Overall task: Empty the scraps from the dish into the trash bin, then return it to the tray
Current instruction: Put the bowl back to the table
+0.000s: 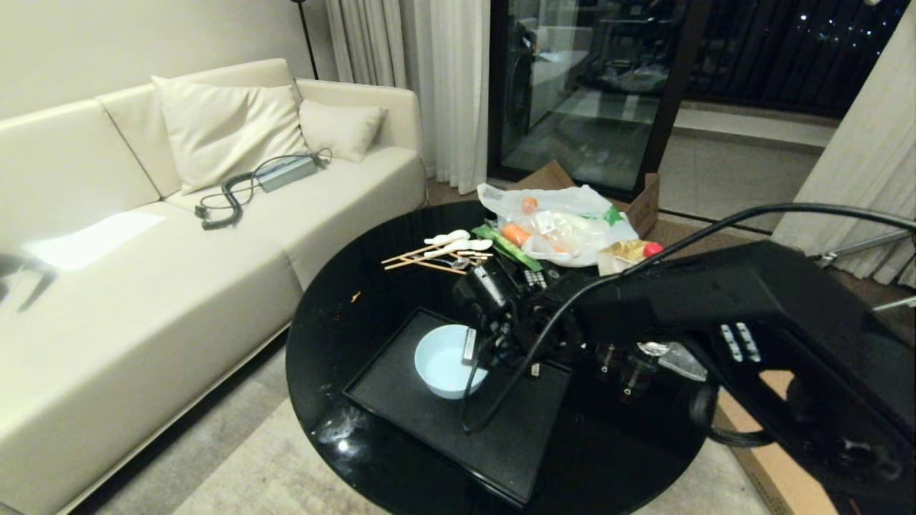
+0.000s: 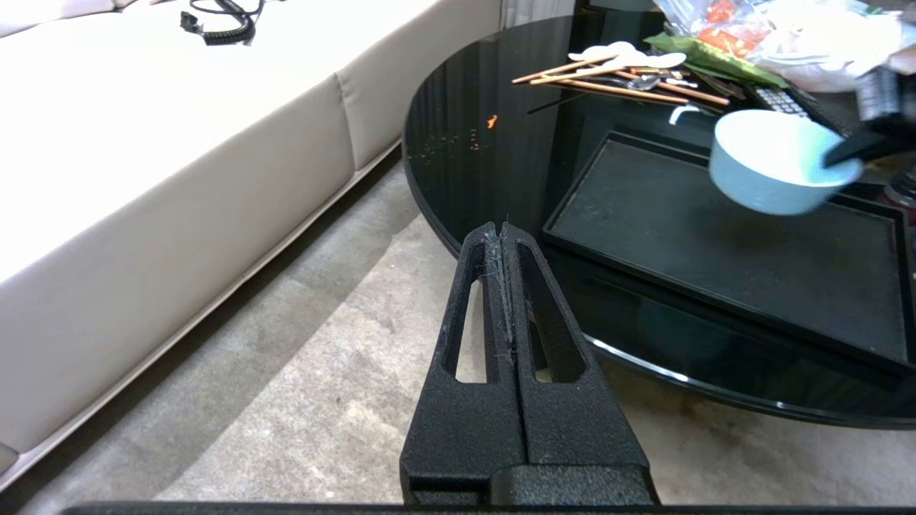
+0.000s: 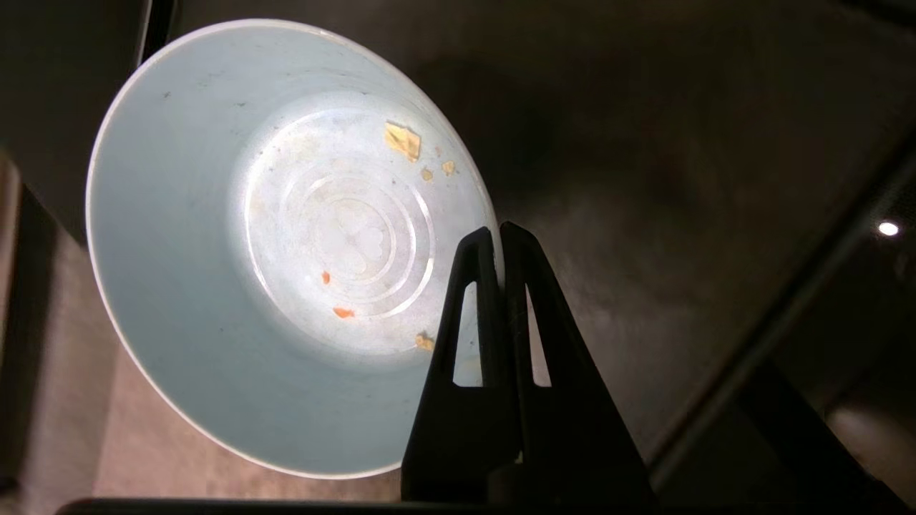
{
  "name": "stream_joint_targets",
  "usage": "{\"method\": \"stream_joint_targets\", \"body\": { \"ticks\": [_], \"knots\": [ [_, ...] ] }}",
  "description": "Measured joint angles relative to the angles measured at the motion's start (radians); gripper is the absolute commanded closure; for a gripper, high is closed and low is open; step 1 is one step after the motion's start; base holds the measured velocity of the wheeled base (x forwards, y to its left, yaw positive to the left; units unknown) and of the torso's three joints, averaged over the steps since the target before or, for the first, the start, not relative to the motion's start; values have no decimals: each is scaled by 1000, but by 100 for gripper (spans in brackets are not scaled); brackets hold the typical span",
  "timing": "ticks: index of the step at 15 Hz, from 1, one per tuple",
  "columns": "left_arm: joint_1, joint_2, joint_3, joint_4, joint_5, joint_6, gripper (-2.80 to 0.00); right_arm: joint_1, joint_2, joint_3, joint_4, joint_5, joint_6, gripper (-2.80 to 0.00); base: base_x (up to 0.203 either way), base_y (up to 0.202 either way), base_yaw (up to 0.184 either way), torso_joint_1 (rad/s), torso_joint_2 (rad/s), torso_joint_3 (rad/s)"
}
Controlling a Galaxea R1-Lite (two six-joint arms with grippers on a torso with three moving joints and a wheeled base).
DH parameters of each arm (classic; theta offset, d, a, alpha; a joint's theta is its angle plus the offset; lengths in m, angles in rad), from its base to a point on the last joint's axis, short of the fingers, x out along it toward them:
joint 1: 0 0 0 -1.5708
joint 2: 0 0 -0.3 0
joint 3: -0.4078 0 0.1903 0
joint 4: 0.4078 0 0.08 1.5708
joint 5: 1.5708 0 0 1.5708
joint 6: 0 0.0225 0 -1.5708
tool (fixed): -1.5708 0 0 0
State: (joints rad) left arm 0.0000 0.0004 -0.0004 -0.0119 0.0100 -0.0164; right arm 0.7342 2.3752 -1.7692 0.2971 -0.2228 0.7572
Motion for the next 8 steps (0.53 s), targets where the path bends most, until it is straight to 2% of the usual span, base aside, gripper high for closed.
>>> {"method": "stream_joint_targets", "body": {
  "ticks": [4,8],
  "knots": [
    [0,0,0,0,0,0,0,-50,76,-13,-86,-2,-5,0,0,0,0,0,0,0],
    [0,0,0,0,0,0,0,-87,127,-14,-103,-10,-6,0,0,0,0,0,0,0]
  ]
}}
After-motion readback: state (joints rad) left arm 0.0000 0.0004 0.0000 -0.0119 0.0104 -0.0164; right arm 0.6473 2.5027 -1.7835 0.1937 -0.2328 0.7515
